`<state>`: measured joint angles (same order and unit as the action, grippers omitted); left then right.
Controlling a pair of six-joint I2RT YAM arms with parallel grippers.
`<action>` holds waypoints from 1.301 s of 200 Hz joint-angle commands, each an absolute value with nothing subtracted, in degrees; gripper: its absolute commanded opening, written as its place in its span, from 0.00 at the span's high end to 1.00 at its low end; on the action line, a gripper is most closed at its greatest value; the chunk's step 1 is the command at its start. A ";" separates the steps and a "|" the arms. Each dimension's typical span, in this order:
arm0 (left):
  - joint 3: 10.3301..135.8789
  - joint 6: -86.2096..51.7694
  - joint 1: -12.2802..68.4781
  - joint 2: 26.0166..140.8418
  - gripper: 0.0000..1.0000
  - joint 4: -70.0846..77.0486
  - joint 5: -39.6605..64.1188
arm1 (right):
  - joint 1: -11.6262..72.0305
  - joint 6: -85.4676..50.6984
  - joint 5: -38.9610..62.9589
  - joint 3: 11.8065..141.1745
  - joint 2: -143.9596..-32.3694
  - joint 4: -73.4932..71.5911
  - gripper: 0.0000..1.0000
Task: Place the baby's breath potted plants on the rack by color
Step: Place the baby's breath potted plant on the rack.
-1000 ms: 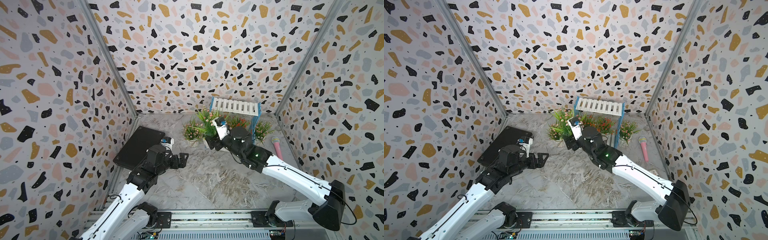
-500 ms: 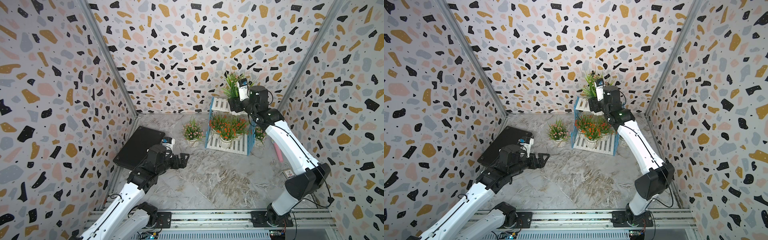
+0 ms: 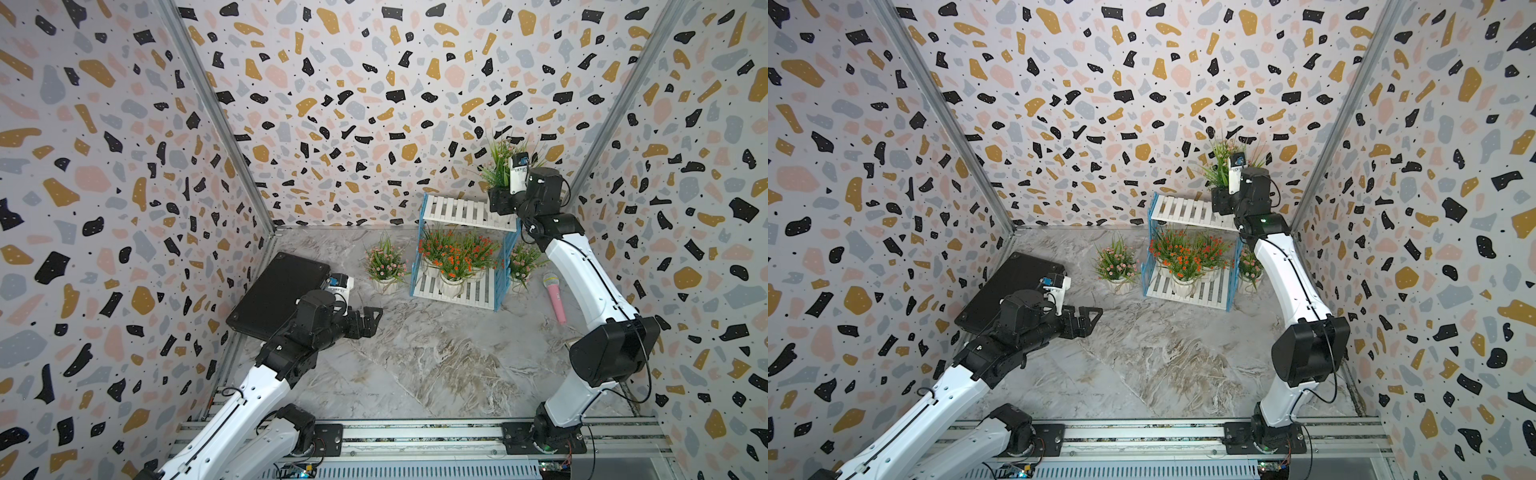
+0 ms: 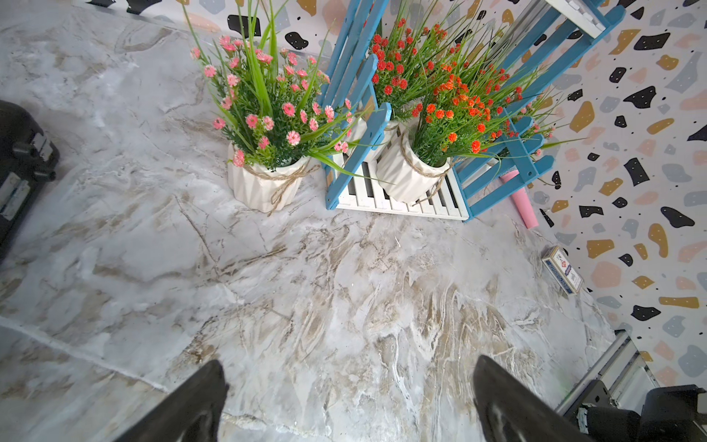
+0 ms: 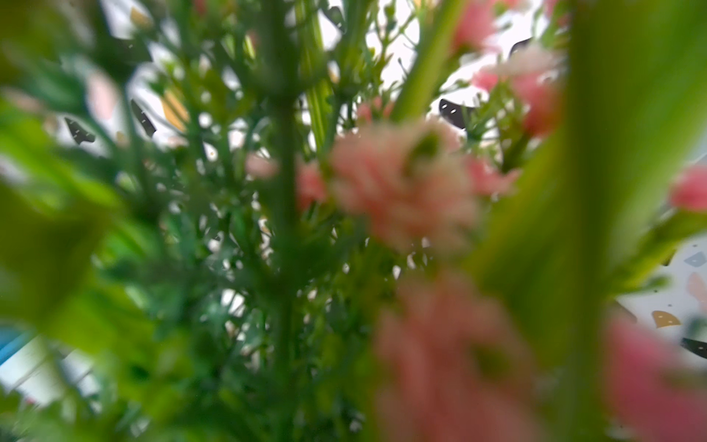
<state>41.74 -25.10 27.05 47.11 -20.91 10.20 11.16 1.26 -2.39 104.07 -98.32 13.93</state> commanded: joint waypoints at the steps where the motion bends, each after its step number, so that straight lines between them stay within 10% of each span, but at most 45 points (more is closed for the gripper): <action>1: 43.29 -25.13 27.65 47.38 0.01 -18.49 9.56 | 10.77 0.61 -3.13 104.47 -97.06 6.07 0.30; 74: 42.80 -25.23 28.74 48.55 0.01 -17.10 9.01 | 8.64 -0.27 -1.47 97.43 -97.03 0.05 0.26; 101: 42.63 -25.40 28.92 48.39 0.01 -17.10 8.70 | 8.45 -0.52 -0.47 95.75 -95.77 -0.07 0.01; 260: 42.22 -25.83 29.29 51.19 0.00 -14.88 7.74 | 8.26 -1.07 5.61 98.48 -86.92 7.25 0.00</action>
